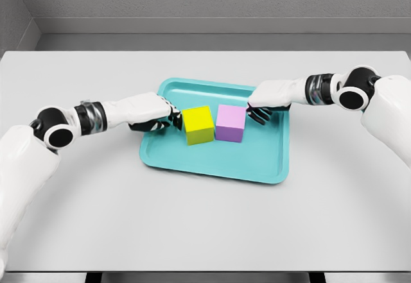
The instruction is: Push two cubes
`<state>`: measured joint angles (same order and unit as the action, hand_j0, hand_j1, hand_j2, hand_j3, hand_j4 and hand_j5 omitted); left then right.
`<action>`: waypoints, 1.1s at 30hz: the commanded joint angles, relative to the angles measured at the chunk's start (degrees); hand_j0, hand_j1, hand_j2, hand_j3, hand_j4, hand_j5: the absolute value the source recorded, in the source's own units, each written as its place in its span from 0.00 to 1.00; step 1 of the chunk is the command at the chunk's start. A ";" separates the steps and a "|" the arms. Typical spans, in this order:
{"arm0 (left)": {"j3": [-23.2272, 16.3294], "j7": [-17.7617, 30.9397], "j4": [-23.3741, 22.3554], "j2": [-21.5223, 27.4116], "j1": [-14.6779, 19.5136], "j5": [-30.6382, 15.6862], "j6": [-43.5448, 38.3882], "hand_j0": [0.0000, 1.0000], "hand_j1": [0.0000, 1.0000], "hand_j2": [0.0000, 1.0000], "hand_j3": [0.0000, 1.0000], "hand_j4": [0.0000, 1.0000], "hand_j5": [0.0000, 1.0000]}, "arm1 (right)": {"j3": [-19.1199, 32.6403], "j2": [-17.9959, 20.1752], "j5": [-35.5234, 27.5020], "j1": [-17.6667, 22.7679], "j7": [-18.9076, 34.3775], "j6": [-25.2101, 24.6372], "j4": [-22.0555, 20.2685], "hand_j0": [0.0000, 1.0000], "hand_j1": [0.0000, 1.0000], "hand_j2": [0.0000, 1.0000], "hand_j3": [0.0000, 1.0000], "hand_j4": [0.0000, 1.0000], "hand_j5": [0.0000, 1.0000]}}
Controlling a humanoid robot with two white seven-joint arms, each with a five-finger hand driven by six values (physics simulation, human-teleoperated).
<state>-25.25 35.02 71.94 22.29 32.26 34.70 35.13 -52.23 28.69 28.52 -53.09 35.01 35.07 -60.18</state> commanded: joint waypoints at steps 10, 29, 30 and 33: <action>0.03 -0.02 -3.56 -1.38 0.97 -0.34 -0.13 0.49 0.49 0.49 0.49 0.49 0.49 | 0.11 -0.39 -0.22 -0.18 -0.01 -0.07 -0.12 0.10 0.10 0.10 0.10 0.10 0.10; 0.64 -0.02 -3.30 -1.20 1.49 -1.74 -0.13 0.34 0.34 0.34 0.34 0.34 0.34 | 0.20 -0.56 -0.22 -0.18 -0.01 -0.07 0.50 0.10 0.10 0.10 0.10 0.10 0.10; 0.64 -0.02 -3.30 -1.11 1.49 -2.62 -0.13 0.33 0.33 0.33 0.33 0.33 0.33 | 0.20 -0.56 -0.22 -0.18 -0.01 -0.07 0.50 0.10 0.10 0.10 0.10 0.10 0.10; 0.64 -0.02 -3.12 -0.50 1.58 -3.94 -0.13 0.25 0.25 0.25 0.25 0.25 0.25 | 0.28 -0.56 -0.22 -0.18 -0.01 -0.07 0.59 0.10 0.10 0.10 0.10 0.10 0.10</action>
<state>-24.70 35.03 68.69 21.44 33.84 32.00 35.14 -52.06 28.07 28.57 -53.26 35.02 35.13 -59.69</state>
